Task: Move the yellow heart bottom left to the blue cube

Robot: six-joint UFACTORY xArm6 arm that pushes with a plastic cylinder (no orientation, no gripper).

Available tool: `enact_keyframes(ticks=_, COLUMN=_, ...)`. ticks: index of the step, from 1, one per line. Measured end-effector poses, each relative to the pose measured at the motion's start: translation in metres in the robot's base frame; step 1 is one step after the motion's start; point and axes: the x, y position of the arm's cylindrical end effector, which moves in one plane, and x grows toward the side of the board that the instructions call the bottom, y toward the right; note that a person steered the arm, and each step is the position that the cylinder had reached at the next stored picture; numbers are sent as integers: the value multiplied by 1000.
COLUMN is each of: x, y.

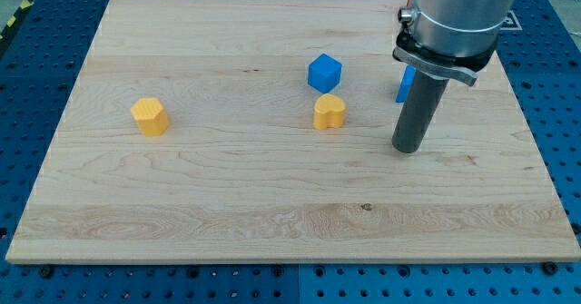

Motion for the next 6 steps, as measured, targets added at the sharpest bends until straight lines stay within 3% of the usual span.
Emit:
enact_keyframes(ticks=3, x=-36, y=-151)
enact_keyframes(ticks=5, x=-1, y=-14)
enact_keyframes(ticks=6, x=-19, y=6)
